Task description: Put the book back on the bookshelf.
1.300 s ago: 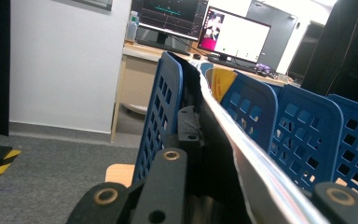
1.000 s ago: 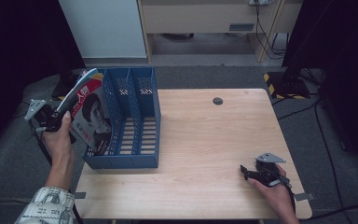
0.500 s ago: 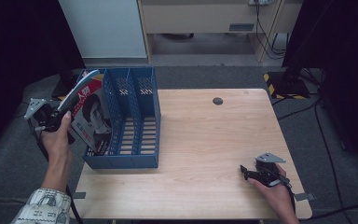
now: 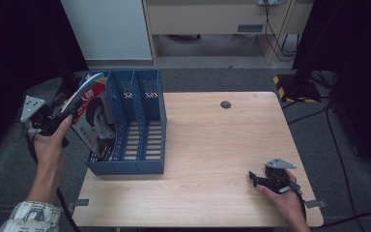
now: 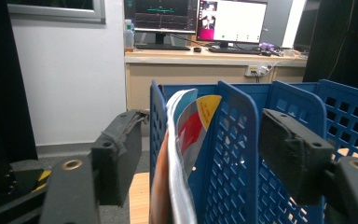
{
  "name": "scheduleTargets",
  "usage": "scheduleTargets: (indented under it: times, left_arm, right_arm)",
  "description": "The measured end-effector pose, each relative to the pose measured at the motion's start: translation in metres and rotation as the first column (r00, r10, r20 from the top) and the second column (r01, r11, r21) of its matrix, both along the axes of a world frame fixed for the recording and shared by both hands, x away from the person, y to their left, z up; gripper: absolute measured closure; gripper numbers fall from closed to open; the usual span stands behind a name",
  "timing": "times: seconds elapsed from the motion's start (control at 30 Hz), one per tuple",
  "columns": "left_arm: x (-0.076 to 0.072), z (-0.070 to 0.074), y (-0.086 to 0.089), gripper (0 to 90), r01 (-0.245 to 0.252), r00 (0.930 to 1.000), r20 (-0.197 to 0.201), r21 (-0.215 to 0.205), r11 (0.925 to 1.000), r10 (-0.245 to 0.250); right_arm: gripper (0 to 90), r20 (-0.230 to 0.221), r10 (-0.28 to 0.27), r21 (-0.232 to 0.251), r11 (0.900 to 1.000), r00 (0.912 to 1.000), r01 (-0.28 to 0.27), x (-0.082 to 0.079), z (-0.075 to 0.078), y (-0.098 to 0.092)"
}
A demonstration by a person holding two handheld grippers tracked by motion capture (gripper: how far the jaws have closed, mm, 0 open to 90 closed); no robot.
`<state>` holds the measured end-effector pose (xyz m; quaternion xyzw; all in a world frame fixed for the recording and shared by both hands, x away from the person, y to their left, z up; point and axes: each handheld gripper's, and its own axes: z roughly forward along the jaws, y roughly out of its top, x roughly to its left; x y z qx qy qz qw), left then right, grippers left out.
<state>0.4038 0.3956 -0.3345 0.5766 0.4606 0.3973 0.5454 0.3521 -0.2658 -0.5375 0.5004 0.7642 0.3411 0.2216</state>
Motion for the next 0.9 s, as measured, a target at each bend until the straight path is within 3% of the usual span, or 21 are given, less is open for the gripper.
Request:
scheduleTargets:
  times: [0.27,0.53,0.77,0.9]
  left_arm:
    - [-0.005,0.014,-0.011,24.1,0.028,0.9996,-0.002,0.072,0.997,-0.028]
    - [-0.005,0.024,-0.029,18.0,0.057,0.9981,-0.029,0.11,0.9923,-0.054]
    - [0.0,0.027,-0.051,12.3,0.104,0.9933,-0.062,0.124,0.9868,-0.097]
    - [0.002,0.025,-0.067,8.9,0.155,0.9851,-0.098,0.142,0.9778,-0.141]
  right_arm:
    - [24.9,-0.001,0.001,0.001,1.0,1.0,-0.001,0.0,0.0,0.0]
    - [24.7,0.0,0.001,0.0,1.0,1.0,-0.001,0.0,0.0,0.0]
    - [24.7,-0.001,0.001,0.0,1.0,1.0,-0.001,0.0,0.0,0.0]
    - [24.4,-0.001,-0.001,0.0,1.0,1.0,0.001,0.0,0.0,0.0]
